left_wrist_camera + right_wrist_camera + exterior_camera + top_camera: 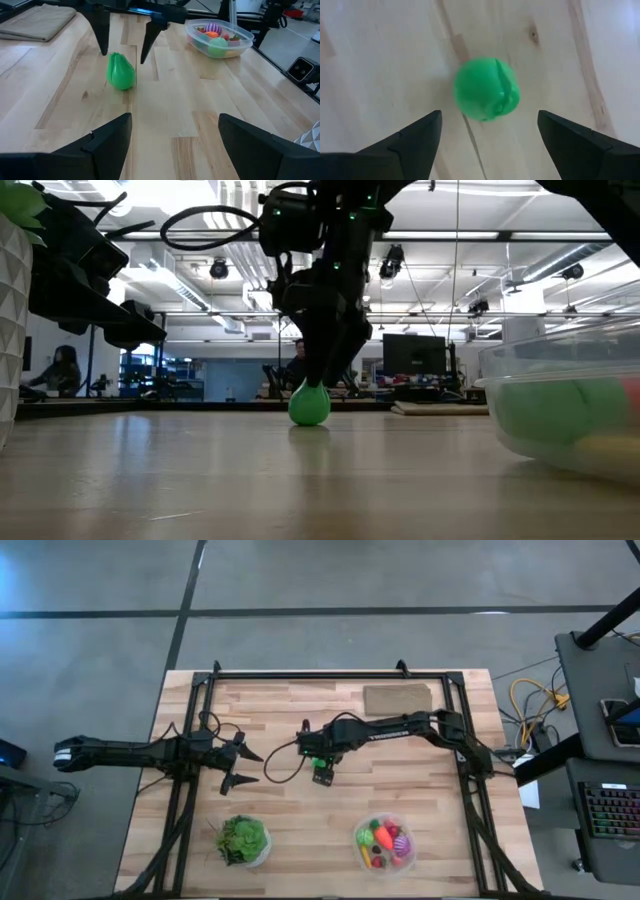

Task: Pick and placing Produce into tupperware
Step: Put the green pear into the transparent container

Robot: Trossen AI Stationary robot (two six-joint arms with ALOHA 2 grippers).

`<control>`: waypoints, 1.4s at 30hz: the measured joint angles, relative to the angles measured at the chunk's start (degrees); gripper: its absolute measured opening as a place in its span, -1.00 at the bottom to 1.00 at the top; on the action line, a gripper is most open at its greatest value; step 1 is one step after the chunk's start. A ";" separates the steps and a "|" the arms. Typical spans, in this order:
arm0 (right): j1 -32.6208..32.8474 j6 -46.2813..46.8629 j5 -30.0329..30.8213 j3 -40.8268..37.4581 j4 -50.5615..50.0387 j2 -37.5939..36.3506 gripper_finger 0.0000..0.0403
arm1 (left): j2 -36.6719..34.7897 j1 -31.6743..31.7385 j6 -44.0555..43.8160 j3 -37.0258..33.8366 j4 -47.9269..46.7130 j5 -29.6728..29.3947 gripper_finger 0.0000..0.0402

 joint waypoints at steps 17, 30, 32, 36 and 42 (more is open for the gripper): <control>-0.19 -17.45 1.06 0.02 1.68 -0.54 0.61 | 0.00 0.00 0.01 0.01 0.00 0.01 0.41; -0.54 -15.43 0.00 -3.30 8.00 -0.56 0.57 | 0.00 0.00 0.02 0.01 0.00 0.02 0.41; -0.60 -13.51 0.08 -4.34 7.75 -0.51 0.57 | 0.00 0.00 0.01 0.00 0.00 0.00 0.41; -0.57 -10.71 0.97 -4.50 8.32 -0.53 0.57 | 0.00 0.01 0.01 0.00 0.00 0.01 0.41; -0.56 -10.65 1.53 -6.00 10.90 -0.54 0.57 | 0.00 0.00 0.00 0.01 0.00 0.01 0.41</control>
